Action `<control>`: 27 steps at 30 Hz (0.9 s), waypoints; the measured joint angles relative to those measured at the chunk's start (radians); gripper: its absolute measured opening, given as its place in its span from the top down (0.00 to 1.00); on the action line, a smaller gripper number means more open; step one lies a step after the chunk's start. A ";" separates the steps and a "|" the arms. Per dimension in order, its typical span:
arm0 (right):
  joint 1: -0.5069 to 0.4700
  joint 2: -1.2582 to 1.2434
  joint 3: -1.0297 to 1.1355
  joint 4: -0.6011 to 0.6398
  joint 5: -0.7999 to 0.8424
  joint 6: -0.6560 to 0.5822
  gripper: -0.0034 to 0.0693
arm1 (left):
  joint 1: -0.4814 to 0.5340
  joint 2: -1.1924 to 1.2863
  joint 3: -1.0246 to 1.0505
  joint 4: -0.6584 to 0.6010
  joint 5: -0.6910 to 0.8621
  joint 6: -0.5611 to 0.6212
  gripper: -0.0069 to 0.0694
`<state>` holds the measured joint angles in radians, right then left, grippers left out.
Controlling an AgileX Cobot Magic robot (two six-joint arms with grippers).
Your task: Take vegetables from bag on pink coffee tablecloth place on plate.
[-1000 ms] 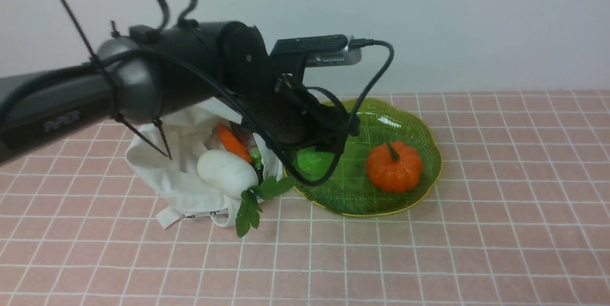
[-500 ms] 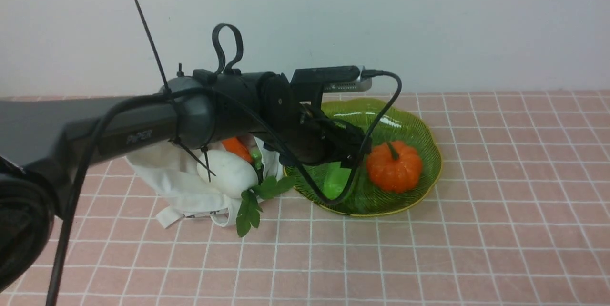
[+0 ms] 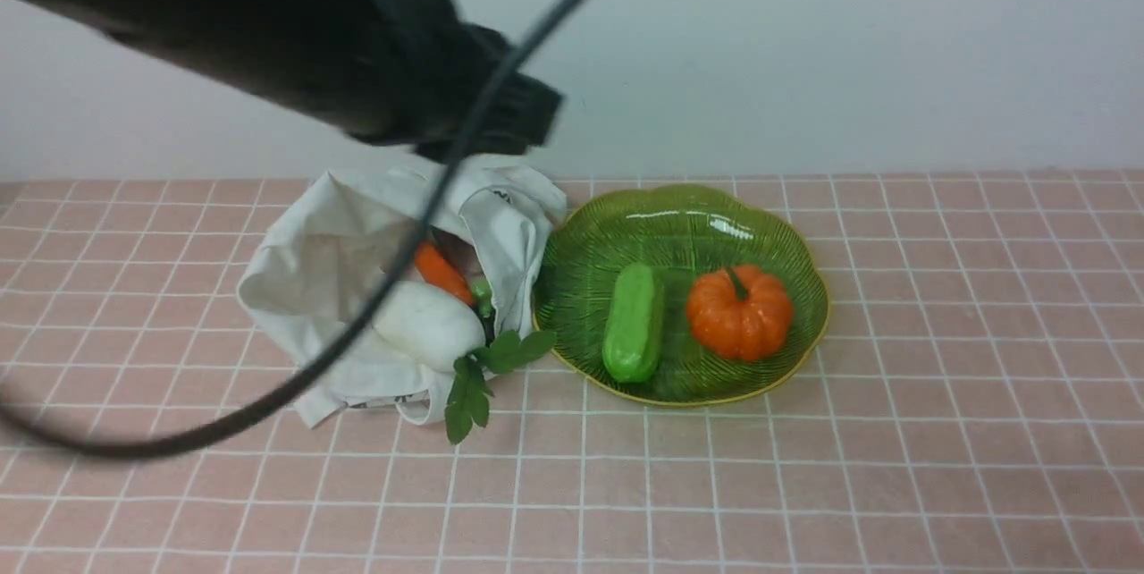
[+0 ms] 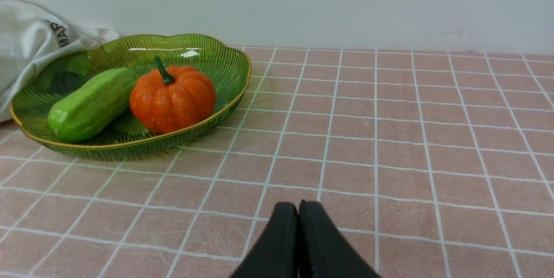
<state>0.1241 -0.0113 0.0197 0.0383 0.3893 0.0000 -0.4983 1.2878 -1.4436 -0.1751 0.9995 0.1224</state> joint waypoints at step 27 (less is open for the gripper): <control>0.000 0.000 0.000 0.000 0.000 0.000 0.97 | 0.002 -0.800 1.199 0.015 -0.578 -0.014 0.92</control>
<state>0.1241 -0.0113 0.0197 0.0383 0.3893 0.0000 -0.4964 0.4879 -0.2448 -0.1597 0.4211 0.1080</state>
